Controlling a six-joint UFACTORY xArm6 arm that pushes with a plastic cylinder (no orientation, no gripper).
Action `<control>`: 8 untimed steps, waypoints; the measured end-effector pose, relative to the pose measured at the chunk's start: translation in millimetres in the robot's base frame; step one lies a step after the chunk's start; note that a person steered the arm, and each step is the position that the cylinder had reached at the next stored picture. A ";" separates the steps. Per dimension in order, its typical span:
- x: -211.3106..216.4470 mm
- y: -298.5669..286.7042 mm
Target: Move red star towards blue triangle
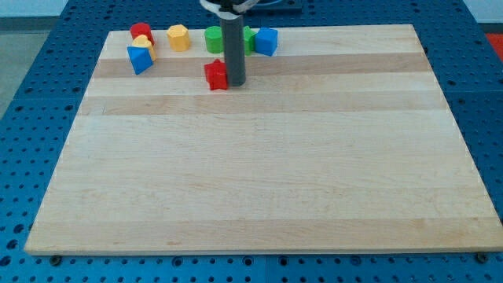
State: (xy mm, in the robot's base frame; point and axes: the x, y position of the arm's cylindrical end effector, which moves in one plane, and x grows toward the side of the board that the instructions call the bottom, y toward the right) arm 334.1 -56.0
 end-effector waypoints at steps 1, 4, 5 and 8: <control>0.0 -26.5; -5.1 -78.3; -13.3 -84.8; -20.5 -87.2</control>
